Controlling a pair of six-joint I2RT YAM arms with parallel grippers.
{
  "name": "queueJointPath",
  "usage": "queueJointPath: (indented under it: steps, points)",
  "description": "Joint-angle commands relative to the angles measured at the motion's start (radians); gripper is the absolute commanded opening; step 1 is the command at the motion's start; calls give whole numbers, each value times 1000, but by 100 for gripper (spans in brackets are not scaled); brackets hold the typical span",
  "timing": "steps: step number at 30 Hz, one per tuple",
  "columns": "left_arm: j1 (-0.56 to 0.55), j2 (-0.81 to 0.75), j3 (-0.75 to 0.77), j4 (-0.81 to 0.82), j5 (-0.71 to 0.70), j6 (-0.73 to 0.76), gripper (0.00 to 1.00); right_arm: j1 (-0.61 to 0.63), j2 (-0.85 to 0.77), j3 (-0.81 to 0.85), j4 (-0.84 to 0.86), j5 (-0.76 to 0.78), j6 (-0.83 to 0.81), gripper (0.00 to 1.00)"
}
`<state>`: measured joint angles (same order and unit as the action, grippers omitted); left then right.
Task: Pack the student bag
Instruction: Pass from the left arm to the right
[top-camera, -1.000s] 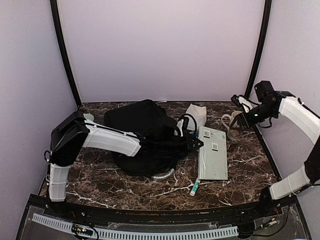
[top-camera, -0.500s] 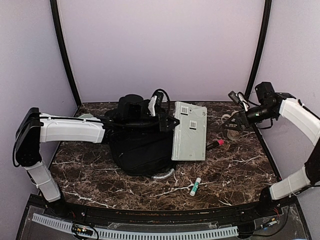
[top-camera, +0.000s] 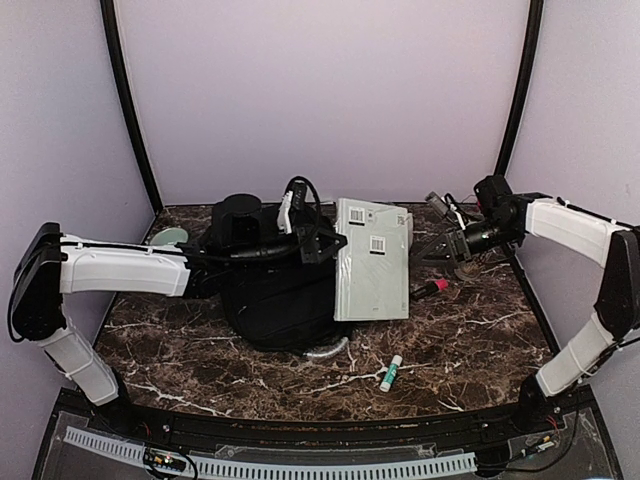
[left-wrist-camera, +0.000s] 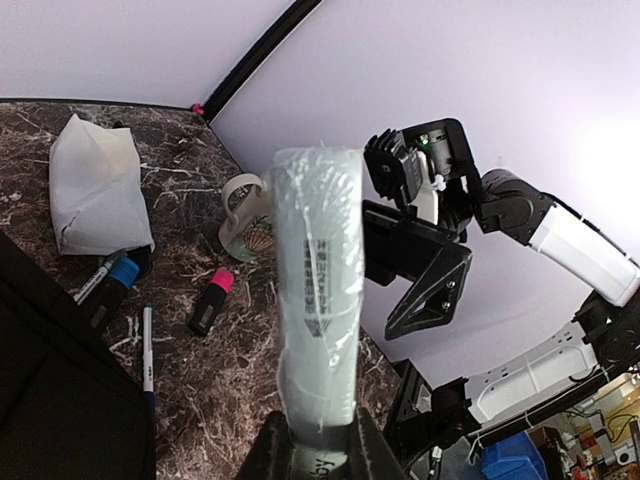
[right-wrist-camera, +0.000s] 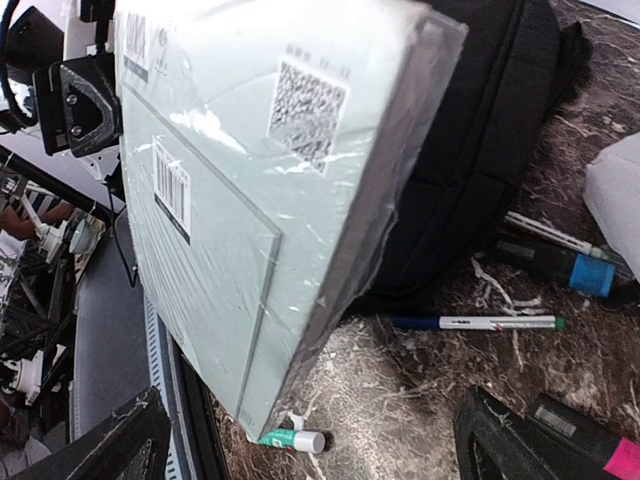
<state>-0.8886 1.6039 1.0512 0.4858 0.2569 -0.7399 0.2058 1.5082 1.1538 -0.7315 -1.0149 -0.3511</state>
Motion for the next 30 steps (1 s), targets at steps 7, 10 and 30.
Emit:
queueJointPath:
  steps: [7, 10, 30]
  points:
    - [22, -54, -66, 451, 61, -189, 0, 103, 38, 10, 145, -81, 128, 98]
    - [26, -50, -81, 486, 51, -196, 0, 113, 49, 10, 146, -123, 143, 97]
    - [33, 7, -129, 547, -53, -208, 0, 112, -42, -65, 373, -305, 444, 45]
